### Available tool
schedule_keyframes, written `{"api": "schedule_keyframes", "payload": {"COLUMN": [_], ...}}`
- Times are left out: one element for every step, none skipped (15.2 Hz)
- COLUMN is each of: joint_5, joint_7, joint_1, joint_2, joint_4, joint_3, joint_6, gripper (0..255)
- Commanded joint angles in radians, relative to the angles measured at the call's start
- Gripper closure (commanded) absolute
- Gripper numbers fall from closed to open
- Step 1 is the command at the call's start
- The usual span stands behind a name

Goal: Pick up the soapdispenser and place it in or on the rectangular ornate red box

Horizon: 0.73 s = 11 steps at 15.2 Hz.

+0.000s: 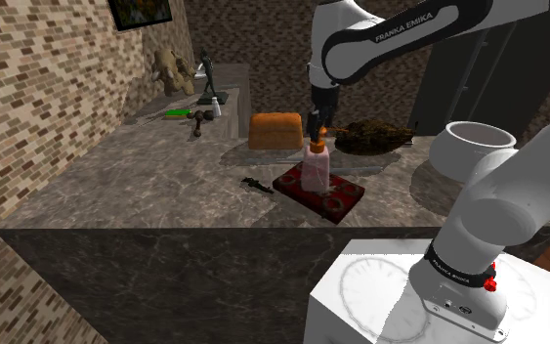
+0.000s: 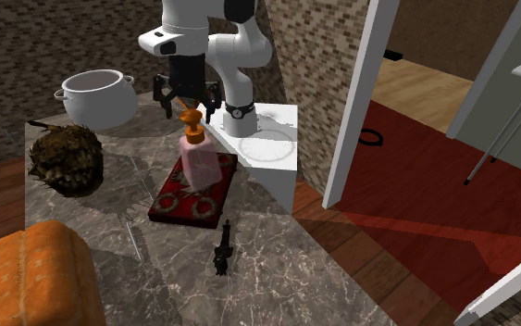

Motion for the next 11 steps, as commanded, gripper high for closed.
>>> {"api": "schedule_keyframes", "payload": {"joint_5": [0.006,0.010,0.012,0.012,0.012,0.012,0.012,0.012,0.012,0.012,0.012], "joint_7": [0.000,-0.002,-0.003,-0.003,-0.003,-0.003,-0.003,-0.003,-0.003,-0.003,-0.003], "joint_1": [0.004,0.006,0.008,0.008,0.008,0.008,0.008,0.008,0.008,0.008,0.008], "joint_2": [-0.016,-0.026,-0.033,-0.033,-0.033,-0.033,-0.033,-0.033,-0.033,-0.033,-0.033], "joint_4": [0.037,0.062,0.083,0.083,0.083,0.083,0.083,0.083,0.083,0.083,0.082], "joint_3": [0.006,0.009,0.011,0.011,0.011,0.011,0.011,0.011,0.011,0.011,0.011], "joint_6": [-0.054,-0.089,-0.117,-0.117,-0.117,-0.117,-0.117,-0.117,-0.117,-0.117,-0.117], "gripper": [0,0,0,0,0,0,0,0,0,0,0]}}
